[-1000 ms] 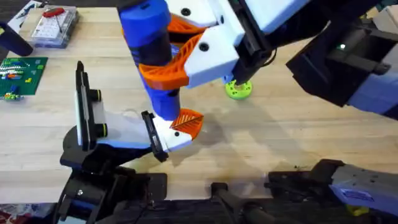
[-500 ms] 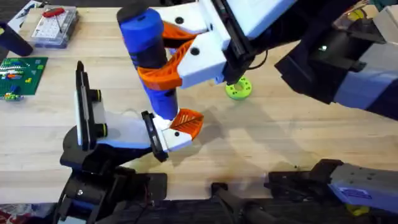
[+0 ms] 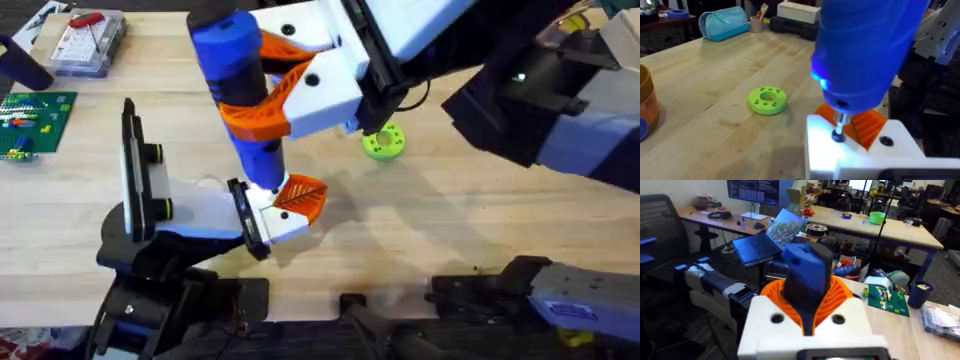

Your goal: Pick up the gripper from the table and insert it into the empty holder that is missing its gripper. Then pick up a screw, insert it into the mounting hole, and use the screwdriver to tighten it. Finally, clean up the table by picking up the vegetable and placing it into the bucket.

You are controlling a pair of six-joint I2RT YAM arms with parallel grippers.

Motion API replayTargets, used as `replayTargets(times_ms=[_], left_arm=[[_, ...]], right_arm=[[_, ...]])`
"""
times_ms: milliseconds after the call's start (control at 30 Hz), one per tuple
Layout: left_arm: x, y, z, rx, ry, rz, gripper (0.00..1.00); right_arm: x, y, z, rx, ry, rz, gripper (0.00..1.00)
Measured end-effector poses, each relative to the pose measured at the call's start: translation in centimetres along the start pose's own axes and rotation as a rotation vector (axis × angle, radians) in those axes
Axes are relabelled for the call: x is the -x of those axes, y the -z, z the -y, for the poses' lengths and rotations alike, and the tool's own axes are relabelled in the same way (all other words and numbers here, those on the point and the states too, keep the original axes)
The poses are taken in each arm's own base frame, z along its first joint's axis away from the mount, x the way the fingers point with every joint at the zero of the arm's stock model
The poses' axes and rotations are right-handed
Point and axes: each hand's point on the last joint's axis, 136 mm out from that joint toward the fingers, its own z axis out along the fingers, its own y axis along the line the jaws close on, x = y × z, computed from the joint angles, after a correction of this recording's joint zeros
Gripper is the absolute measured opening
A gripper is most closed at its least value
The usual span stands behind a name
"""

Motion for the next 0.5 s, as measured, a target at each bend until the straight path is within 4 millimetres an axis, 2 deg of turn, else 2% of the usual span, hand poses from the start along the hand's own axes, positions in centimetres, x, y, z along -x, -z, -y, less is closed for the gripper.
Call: replayTargets(times_ms=[500], left_arm=[[0.0,0.0,0.0,0.0,0.0,0.0,0.013]], right_arm=[[-0.07,0.0,0.05,-0.003,-0.005,-0.002,0.05]])
